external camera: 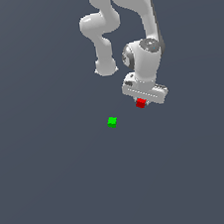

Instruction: Stack the red cube on top of the green cube.

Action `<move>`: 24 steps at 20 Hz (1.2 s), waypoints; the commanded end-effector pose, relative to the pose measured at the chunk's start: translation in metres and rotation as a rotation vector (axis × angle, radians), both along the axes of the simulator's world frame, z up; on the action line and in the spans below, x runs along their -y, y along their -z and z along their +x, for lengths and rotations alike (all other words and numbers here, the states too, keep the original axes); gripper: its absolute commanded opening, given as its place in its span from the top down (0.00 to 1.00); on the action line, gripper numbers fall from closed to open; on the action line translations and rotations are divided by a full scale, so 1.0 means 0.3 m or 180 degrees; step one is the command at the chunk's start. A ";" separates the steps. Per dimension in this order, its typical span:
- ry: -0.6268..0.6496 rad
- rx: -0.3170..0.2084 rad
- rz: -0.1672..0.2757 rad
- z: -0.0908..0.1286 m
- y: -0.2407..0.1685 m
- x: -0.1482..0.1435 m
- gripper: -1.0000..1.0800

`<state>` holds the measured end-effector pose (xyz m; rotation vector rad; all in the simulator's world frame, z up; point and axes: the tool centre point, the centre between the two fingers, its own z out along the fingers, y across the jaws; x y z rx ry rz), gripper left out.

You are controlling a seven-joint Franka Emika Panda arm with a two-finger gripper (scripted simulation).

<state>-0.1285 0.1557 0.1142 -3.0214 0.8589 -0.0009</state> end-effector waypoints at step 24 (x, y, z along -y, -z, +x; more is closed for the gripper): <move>0.0000 0.0000 -0.0006 0.074 0.111 0.354 1.00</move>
